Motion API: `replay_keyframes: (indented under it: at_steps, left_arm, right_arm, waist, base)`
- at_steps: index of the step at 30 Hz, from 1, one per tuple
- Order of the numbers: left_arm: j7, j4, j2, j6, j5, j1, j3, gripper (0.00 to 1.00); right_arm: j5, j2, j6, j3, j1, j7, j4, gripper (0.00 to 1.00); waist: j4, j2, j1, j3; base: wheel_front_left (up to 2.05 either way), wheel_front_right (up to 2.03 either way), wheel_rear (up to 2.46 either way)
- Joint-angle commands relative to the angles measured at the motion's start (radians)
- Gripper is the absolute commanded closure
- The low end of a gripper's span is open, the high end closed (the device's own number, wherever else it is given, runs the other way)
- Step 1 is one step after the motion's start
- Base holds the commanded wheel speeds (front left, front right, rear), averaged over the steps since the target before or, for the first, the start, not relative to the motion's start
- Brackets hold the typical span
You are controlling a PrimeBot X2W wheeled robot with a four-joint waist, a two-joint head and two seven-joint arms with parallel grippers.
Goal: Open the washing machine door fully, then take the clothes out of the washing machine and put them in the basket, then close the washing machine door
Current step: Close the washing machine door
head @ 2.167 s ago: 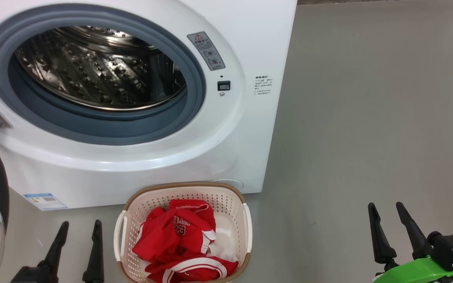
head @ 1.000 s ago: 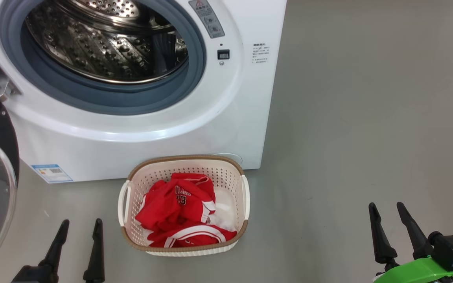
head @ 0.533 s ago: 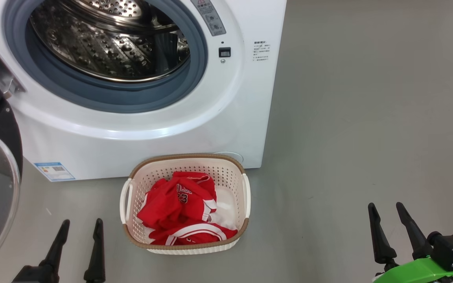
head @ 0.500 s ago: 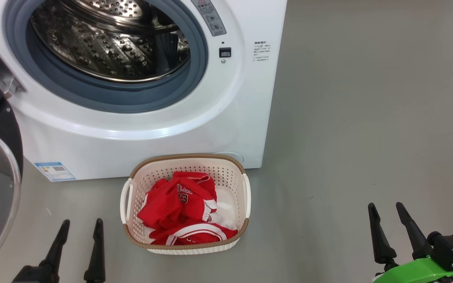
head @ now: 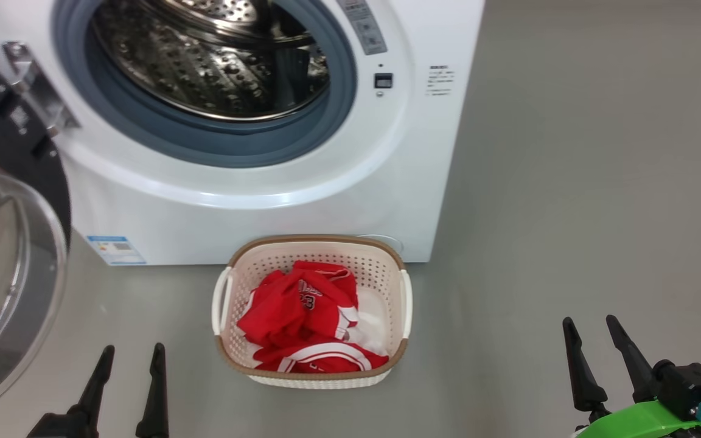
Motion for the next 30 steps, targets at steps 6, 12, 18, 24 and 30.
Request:
replay_keyframes:
  at_steps: [6,12,18,24,30]
  left_arm:
    - [-0.009,-0.004,0.002,-0.006,-0.019,-0.011,0.036,0.00]
    - [-0.009,0.011,-0.002,-0.003,-0.028,0.002,0.038,0.00]
    - [-0.009,0.025,-0.002,0.016,-0.054,0.021,0.018,0.00]
    - [-0.009,0.027,-0.002,0.041,-0.074,0.040,-0.013,0.00]
    - [-0.009,0.020,-0.002,0.056,-0.098,0.056,-0.022,0.00]
  right_arm:
    - [-0.027,-0.019,0.006,0.044,-0.018,-0.007,-0.003,0.00]
    - [-0.024,-0.034,0.006,0.067,-0.027,-0.007,0.015,0.00]
    - [-0.016,-0.042,0.006,0.090,-0.032,-0.007,0.029,0.00]
    - [-0.004,-0.047,0.006,0.113,-0.029,-0.007,0.042,0.00]
    - [0.001,-0.053,0.006,0.155,-0.050,-0.007,0.056,0.00]
  waist:
    - [0.123,0.0000,0.0000,-0.013]
    - [0.227,0.0000,0.0000,-0.030]
    - [0.307,0.0000,0.0000,-0.050]
    - [0.398,0.0000,0.0000,-0.071]
    - [0.455,0.0000,0.0000,-0.062]
  base:
    - [0.00,0.00,0.00]
    - [0.00,0.00,0.00]
    - [0.00,0.00,0.00]
    - [0.00,0.00,0.00]
    - [0.00,0.00,0.00]
